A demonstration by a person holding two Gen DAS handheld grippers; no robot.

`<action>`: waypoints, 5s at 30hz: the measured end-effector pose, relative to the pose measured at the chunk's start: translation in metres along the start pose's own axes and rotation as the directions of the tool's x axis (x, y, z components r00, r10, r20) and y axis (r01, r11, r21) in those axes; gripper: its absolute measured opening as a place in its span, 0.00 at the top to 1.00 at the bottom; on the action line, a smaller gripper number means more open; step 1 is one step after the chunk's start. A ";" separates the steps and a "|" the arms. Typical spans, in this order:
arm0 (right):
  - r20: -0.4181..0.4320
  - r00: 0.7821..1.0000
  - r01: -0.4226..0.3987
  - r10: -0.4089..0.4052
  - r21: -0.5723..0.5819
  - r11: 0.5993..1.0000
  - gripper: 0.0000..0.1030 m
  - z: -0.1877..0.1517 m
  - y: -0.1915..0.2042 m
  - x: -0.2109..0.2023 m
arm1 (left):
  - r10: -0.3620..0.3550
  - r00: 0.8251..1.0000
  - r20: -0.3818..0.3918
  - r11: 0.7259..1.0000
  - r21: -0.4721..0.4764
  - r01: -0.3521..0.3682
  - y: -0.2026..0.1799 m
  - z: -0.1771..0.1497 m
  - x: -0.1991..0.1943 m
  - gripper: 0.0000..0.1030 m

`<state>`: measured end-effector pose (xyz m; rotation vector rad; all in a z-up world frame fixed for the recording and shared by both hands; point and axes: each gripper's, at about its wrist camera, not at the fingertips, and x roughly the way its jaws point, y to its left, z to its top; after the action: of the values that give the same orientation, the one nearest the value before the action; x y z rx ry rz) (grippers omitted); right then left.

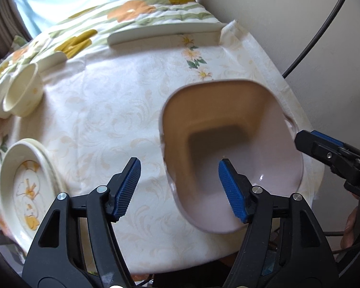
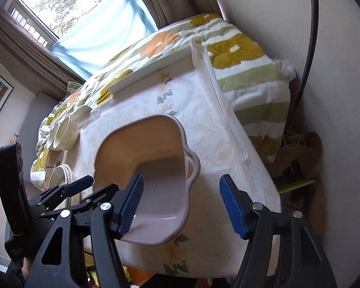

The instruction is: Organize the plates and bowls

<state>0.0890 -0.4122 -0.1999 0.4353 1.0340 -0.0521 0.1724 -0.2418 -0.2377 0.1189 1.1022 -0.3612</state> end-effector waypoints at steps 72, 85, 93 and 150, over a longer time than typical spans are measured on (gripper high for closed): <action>-0.399 0.917 -0.205 0.002 -0.468 0.860 0.86 0.124 0.344 0.255 | -0.004 0.994 -0.107 0.868 -0.494 -0.049 0.379 0.083 0.026 0.85; -0.278 0.956 -0.214 0.091 -0.453 0.865 0.86 0.125 0.319 0.163 | 0.057 0.998 0.020 0.893 -0.448 -0.042 0.315 0.081 -0.053 0.85; -0.216 0.966 -0.231 0.145 -0.456 0.860 0.86 0.117 0.269 0.093 | 0.094 0.993 0.068 0.901 -0.431 -0.055 0.233 0.067 -0.092 0.85; -0.295 0.950 0.125 -0.107 0.044 0.991 0.86 0.024 0.016 0.050 | -0.003 0.968 -0.250 0.980 0.190 0.052 -0.019 0.049 0.041 0.84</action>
<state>0.1386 -0.3990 -0.2259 0.4471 1.3524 -0.1289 0.2240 -0.2822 -0.2503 0.3310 1.3162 -0.4892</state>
